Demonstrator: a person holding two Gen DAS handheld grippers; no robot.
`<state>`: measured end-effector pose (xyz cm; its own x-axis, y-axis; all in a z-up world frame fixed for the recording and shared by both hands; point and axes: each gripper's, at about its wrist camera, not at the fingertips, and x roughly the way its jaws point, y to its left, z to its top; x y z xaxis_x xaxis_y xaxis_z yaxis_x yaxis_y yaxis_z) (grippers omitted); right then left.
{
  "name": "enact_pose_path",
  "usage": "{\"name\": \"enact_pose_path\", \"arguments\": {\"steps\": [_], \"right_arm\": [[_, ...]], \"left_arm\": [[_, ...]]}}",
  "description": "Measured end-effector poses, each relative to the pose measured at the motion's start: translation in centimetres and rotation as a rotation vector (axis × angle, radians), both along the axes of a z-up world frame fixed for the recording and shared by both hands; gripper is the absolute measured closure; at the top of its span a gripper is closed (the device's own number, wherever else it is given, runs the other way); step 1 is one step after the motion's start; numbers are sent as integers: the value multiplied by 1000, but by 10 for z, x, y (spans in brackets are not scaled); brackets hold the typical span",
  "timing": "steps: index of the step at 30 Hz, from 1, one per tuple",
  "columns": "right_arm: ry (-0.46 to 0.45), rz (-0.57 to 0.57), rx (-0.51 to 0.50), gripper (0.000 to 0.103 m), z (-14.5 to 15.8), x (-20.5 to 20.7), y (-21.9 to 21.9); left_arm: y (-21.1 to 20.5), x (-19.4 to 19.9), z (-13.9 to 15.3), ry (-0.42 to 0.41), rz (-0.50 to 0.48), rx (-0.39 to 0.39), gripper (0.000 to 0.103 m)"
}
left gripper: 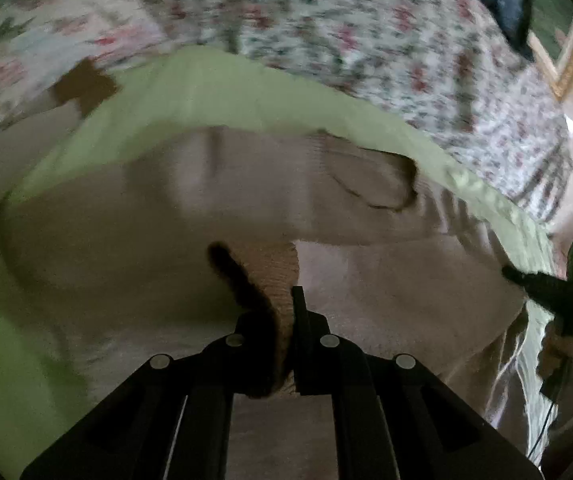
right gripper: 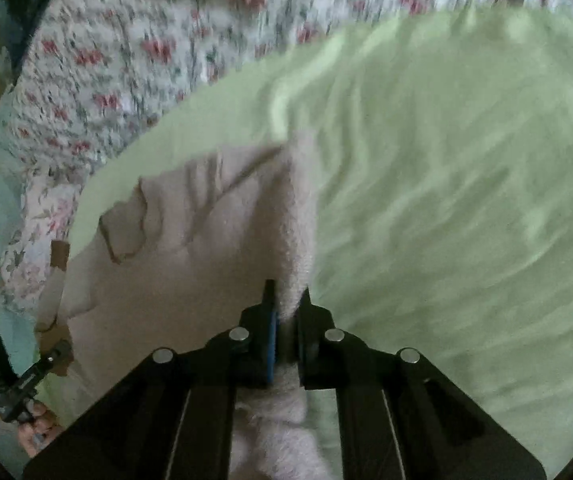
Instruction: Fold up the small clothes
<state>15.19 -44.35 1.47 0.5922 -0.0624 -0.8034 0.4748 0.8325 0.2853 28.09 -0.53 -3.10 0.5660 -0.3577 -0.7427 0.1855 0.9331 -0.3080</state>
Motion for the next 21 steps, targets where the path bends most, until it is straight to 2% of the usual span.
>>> {"name": "enact_pose_path", "arguments": {"steps": [2,3,5,7,10,15,18,20,21], "right_arm": [[6,-21,-65,97,13,-6,-8],[20,-39,-97,103,15,-7,-12],[74,-99,-205,103,13,-11,-22],[74,-122,-144,103,7,-17,-35],[40,-102,-113,102,12,-24,-26],[-21,99,-31,102,11,-10,35],[66,167,-47,102,-12,5,60],[162,95,-106,102,-33,5,53],[160,53,-106,103,-37,-3,45]], "left_arm": [[-15,2,-1,-13,-22,25,97],[-21,4,-5,-18,-31,38,97],[-25,7,-11,-5,-39,46,97],[-26,10,-16,8,-39,39,97],[-24,9,-15,-2,-43,27,97],[-19,4,-13,-18,-65,55,97],[-4,1,-13,-14,-63,70,96],[6,0,-16,1,-63,68,95],[10,-1,-17,6,-62,73,94]]}}
